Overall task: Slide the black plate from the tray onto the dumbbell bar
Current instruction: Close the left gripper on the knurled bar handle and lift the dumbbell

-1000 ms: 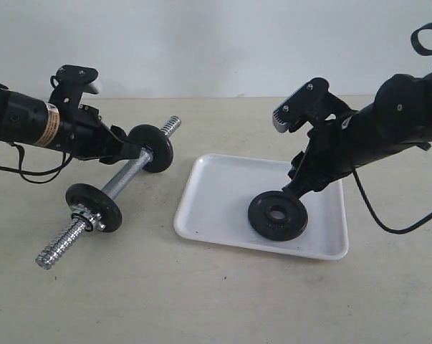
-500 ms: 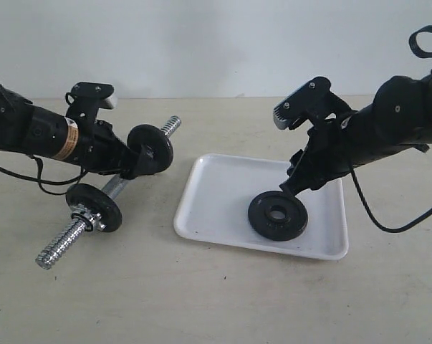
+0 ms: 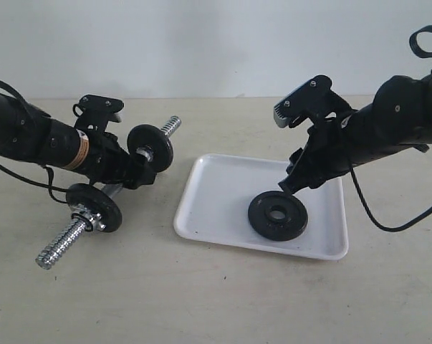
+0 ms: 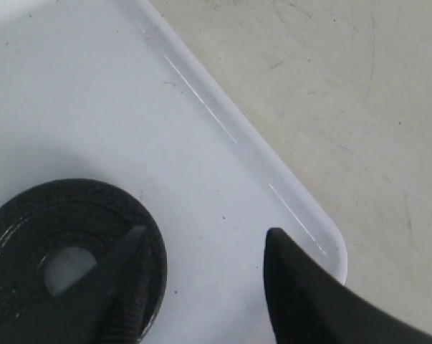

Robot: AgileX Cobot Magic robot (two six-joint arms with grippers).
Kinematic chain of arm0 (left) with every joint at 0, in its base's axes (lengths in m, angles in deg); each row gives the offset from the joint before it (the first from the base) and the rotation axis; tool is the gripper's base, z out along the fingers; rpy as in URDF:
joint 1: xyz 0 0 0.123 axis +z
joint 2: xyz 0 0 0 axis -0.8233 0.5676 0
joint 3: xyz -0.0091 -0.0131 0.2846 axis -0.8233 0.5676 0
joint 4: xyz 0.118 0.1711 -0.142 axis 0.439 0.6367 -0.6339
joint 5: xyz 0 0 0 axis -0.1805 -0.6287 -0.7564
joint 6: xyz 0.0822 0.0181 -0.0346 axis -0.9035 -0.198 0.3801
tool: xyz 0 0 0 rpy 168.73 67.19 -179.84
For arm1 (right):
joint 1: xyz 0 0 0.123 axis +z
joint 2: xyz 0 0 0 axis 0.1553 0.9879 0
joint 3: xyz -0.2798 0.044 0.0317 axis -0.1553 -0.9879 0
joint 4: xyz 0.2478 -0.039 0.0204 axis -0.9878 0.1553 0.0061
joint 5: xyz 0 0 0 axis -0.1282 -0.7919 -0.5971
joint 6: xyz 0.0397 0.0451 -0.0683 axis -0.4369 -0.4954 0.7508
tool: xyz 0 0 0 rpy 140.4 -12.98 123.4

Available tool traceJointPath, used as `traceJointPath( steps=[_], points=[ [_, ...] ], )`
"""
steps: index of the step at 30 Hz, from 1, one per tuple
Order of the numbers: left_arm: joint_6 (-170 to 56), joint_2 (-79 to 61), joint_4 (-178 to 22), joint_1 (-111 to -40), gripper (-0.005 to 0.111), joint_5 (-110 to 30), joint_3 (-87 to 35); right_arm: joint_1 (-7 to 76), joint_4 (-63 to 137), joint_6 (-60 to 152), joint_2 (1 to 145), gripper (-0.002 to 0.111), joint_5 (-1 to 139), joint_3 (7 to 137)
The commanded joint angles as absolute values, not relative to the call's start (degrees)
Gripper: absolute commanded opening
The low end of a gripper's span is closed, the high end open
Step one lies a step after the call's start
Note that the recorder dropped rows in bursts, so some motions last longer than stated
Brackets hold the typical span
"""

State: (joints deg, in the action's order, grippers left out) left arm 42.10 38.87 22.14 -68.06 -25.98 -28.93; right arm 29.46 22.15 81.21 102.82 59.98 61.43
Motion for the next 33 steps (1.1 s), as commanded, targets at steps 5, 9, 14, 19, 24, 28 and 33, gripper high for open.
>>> traceJointPath(
  steps=[5, 9, 14, 19, 24, 28, 33],
  points=[
    [41.9, 38.8, 22.0, -68.3, 0.067, -25.2, -30.5, 29.5, 21.9, 81.3, 102.7, 0.045, 60.5, 61.8],
    [41.9, 38.8, 22.0, -68.3, 0.067, -25.0, -30.5, 29.5, 21.9, 81.3, 102.7, 0.045, 60.5, 61.8],
    [41.9, 38.8, 22.0, -68.3, 0.063, -24.6, -30.5, 29.5, 21.9, 81.3, 102.7, 0.045, 60.5, 61.8],
    [41.9, 39.4, 22.0, -68.3, 0.063, -24.2, -30.5, 29.5, 21.9, 81.3, 102.7, 0.045, 60.5, 61.8],
    [41.9, 40.9, 22.0, -68.3, 0.063, -23.7, -30.5, 29.5, 21.9, 81.3, 102.7, 0.045, 60.5, 61.8],
    [41.9, 41.1, 22.0, -68.3, 0.063, -23.7, -30.5, 29.5, 21.9, 81.3, 102.7, 0.045, 60.5, 61.8],
    [41.9, 41.1, 22.0, -68.3, 0.063, -23.7, -30.5, 29.5, 21.9, 81.3, 102.7, 0.045, 60.5, 61.8]
  ],
)
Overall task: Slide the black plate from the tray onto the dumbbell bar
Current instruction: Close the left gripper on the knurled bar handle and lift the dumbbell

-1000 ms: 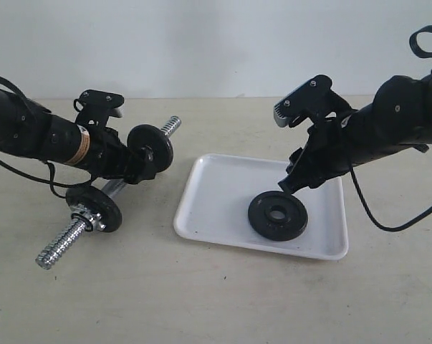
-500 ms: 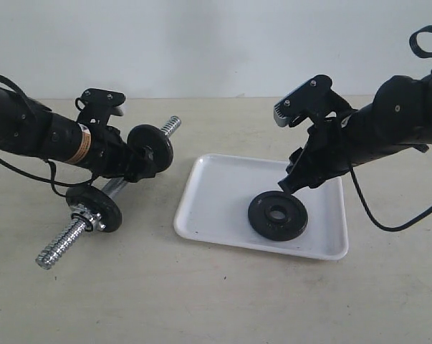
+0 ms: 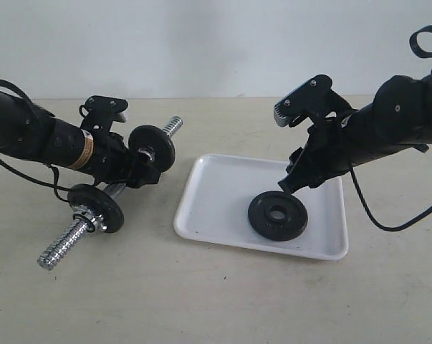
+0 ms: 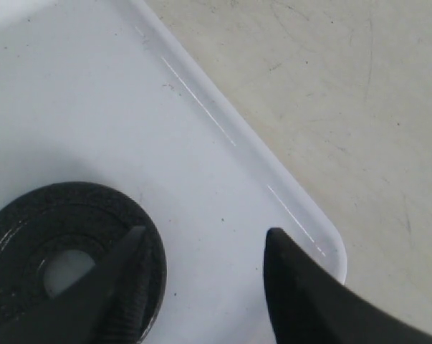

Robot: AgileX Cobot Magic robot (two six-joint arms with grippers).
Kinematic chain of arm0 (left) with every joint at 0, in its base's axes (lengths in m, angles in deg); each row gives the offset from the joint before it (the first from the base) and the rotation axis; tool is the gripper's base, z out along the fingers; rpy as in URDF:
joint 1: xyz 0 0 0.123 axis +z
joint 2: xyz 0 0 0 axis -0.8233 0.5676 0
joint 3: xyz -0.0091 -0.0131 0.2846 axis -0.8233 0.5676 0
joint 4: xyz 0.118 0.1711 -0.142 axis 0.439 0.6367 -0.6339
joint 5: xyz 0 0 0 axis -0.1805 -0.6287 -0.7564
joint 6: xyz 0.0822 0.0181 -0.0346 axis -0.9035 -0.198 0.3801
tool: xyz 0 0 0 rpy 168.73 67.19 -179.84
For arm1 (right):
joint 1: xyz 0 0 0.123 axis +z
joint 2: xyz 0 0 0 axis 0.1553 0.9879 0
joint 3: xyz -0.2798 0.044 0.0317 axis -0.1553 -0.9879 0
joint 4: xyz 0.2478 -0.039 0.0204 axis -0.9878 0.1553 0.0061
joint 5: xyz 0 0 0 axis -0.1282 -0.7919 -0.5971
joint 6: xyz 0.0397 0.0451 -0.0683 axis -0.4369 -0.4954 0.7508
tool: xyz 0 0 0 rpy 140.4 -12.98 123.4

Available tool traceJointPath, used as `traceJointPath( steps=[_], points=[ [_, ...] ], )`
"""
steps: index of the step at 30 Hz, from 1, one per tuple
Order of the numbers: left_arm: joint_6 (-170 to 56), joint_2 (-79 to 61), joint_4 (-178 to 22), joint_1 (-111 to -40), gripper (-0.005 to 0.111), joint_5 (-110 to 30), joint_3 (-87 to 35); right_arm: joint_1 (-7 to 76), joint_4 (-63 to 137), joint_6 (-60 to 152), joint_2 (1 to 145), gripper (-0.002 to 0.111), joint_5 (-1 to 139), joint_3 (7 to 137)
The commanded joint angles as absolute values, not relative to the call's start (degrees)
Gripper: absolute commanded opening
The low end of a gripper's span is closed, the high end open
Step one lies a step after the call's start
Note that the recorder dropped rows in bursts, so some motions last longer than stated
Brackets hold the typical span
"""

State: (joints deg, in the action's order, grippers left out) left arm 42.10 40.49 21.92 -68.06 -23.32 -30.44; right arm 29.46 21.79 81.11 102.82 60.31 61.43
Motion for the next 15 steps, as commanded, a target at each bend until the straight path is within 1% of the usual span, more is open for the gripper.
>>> traceJointPath(
  steps=[1, 3, 5, 11, 15],
  points=[
    [41.9, 41.1, 22.0, -68.3, 0.063, -23.7, -30.5, 29.5, 21.9, 81.3, 102.7, 0.045, 60.5, 61.8],
    [41.9, 41.1, 22.0, -68.3, 0.061, -23.7, -30.5, 29.5, 21.9, 81.3, 102.7, 0.045, 60.5, 61.8],
    [41.9, 41.1, 22.0, -68.3, 0.057, -24.0, -30.5, 29.5, 21.9, 81.3, 102.7, 0.045, 60.5, 61.8],
    [41.0, 40.9, 22.0, -68.3, 0.038, -23.8, -29.8, 29.5, 21.9, 81.3, 102.7, 0.045, 60.5, 61.8],
    [39.0, 40.8, 22.0, -68.2, 0.029, -24.9, -27.9, 29.5, 21.9, 81.3, 102.7, 0.045, 60.5, 61.8]
  ],
)
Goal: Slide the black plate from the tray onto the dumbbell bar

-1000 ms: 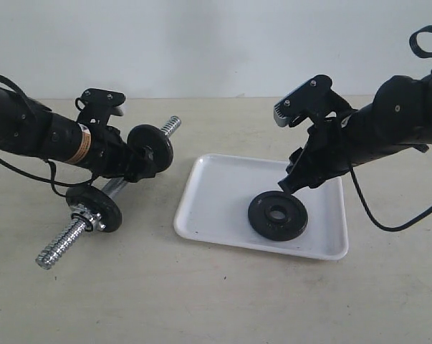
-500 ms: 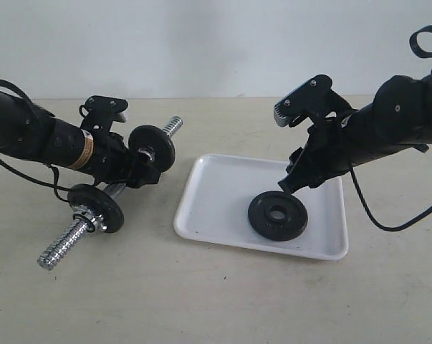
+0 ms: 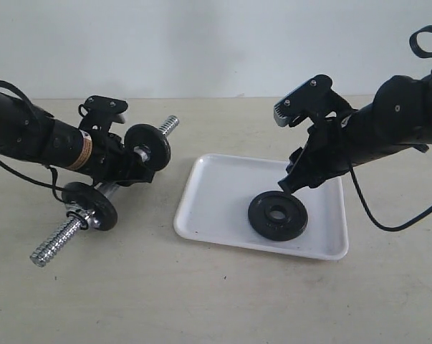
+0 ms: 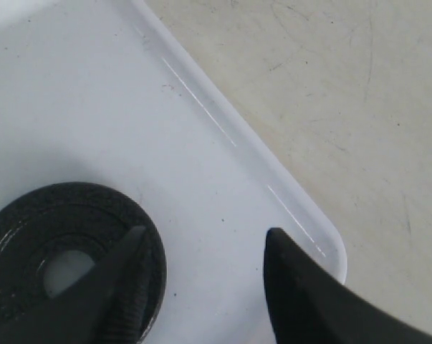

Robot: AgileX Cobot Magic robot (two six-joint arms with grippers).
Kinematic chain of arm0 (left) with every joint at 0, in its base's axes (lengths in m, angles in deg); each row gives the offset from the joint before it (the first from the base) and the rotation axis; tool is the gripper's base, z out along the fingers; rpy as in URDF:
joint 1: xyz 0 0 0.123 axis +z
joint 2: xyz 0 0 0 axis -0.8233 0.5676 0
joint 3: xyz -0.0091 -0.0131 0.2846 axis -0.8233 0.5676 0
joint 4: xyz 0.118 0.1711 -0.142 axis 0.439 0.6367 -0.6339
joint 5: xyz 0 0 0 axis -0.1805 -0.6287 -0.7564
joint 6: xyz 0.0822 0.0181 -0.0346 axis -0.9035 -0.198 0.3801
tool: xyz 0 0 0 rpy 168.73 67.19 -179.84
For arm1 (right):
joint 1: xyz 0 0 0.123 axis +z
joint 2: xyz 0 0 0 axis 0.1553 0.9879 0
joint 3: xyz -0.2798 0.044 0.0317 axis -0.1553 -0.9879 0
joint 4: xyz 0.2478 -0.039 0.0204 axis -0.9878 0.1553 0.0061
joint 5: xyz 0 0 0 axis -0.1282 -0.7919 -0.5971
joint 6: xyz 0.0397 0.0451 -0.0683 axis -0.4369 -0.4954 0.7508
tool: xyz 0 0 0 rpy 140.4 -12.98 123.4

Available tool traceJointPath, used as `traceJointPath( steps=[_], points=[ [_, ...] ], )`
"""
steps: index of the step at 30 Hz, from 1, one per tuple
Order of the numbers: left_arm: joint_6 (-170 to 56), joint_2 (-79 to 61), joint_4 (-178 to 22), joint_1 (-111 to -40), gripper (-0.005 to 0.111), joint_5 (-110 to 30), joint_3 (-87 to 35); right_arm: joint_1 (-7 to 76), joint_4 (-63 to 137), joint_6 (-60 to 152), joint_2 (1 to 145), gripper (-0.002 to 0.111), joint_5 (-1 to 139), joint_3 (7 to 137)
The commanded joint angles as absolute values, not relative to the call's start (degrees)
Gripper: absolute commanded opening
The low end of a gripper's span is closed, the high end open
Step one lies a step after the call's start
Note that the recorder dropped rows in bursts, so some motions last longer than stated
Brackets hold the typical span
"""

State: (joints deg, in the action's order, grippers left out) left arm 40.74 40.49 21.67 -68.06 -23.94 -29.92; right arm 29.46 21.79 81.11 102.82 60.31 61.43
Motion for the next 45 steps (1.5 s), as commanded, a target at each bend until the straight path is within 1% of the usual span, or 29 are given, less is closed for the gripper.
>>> traceJointPath(
  steps=[1, 3, 5, 9, 21, 32, 39, 42, 45],
  points=[
    [38.8, 40.8, 22.0, -68.0, 0.029, -25.2, -27.5, 29.5, 21.9, 81.3, 102.7, 0.045, 60.5, 61.8],
    [38.8, 40.8, 22.0, -67.9, 0.027, -26.0, -26.6, 29.5, 21.9, 81.3, 102.7, 0.045, 60.4, 61.8],
    [38.8, 40.7, 22.0, -67.9, 0.023, -26.4, -26.4, 29.5, 21.9, 81.3, 102.7, 0.045, 60.4, 61.8],
    [38.8, 39.9, 22.0, -67.9, 0.004, -26.4, -26.4, 29.5, 21.9, 81.3, 102.7, 0.045, 60.4, 61.8],
    [38.8, 37.1, 22.0, -67.9, 0.004, -28.2, -26.4, 29.5, 21.9, 81.3, 102.7, 0.044, 60.4, 61.8],
    [40.1, 29.7, 22.0, -67.9, 0.004, -28.0, -25.9, 29.5, 21.9, 81.3, 102.7, 0.044, 60.2, 61.8],
    [41.9, 29.3, 22.0, -67.9, 0.004, -26.2, -25.9, 29.5, 21.9, 81.3, 102.7, 0.044, 60.0, 61.8],
    [41.9, 29.3, 22.0, -67.9, 0.004, -24.6, -25.9, 29.5, 22.1, 82.0, 102.7, 0.045, 58.1, 61.8],
    [42.2, 29.3, 22.0, -67.9, 0.004, -21.5, -25.9, 29.5, 22.1, 82.0, 102.7, 0.045, 52.3, 63.8]
  ],
)
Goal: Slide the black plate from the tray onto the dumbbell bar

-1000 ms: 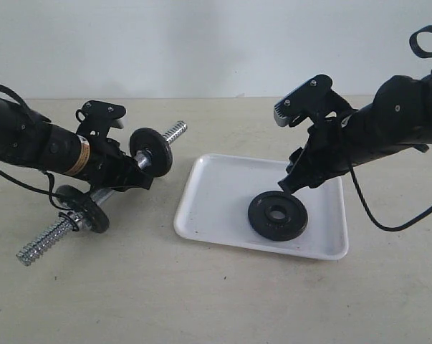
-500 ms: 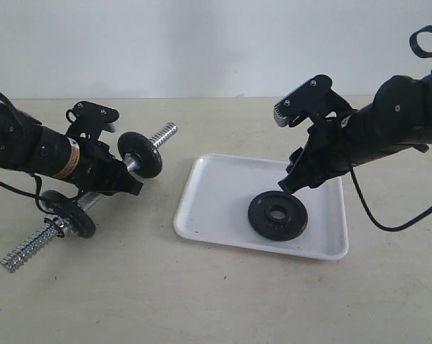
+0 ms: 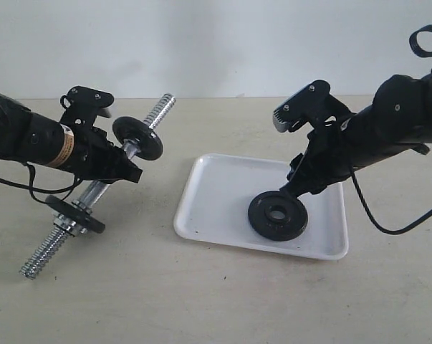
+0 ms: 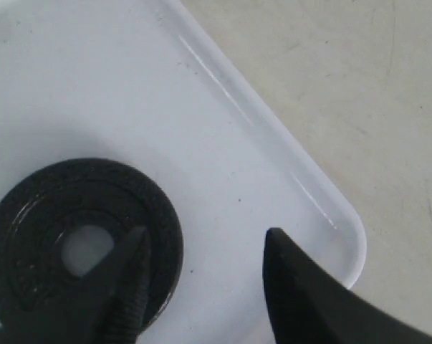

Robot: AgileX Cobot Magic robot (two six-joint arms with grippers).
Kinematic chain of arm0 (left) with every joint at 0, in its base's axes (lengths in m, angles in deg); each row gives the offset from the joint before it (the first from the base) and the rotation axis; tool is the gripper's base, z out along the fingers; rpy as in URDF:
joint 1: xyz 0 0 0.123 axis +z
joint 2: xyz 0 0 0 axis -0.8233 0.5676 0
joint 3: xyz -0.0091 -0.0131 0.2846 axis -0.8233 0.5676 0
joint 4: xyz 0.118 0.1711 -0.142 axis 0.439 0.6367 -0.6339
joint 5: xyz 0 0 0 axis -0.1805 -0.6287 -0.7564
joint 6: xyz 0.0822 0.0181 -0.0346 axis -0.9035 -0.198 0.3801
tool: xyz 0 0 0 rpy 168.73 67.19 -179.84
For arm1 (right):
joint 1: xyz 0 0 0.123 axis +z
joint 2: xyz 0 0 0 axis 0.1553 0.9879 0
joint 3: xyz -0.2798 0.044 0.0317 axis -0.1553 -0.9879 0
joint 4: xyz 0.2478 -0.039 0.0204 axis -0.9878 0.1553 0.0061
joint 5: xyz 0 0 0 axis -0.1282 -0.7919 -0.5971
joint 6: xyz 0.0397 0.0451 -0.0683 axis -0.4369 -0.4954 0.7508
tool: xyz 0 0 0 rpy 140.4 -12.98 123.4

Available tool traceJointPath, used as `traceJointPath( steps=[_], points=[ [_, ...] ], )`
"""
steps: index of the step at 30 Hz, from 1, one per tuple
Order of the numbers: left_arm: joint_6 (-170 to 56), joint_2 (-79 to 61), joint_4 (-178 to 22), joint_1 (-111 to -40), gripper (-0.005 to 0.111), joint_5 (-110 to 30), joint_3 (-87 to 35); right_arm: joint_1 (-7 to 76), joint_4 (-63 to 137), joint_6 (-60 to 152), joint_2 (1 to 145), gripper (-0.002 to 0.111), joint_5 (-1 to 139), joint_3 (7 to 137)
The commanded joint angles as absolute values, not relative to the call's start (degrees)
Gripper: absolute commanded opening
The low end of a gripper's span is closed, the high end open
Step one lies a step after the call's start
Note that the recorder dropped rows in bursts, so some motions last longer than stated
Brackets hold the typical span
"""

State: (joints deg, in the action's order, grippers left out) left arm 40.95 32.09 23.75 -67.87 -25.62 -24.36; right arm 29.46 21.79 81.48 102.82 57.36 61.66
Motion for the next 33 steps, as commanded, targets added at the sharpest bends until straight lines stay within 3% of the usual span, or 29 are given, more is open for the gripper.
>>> traceJointPath(
  steps=[1, 9, 30, 33],
  points=[
    [42.8, 29.3, 22.0, -67.9, 0.004, -21.3, -25.9, 29.5, 22.1, 82.0, 102.7, 0.045, 51.3, 64.4],
    [33.7, 25.0, 22.0, -67.9, 0.004, -16.4, -24.7, 29.5, 23.3, 79.5, 102.7, 0.045, 49.9, 66.2],
    [19.1, 20.1, 22.0, -67.9, 0.004, -19.4, -19.7, 29.5, 23.2, 78.8, 102.7, 0.045, 49.1, 66.2],
    [18.7, 20.1, 22.0, -68.0, 0.004, -19.9, -19.1, 29.5, 23.2, 78.8, 102.7, 0.062, 49.3, 66.2]
  ],
)
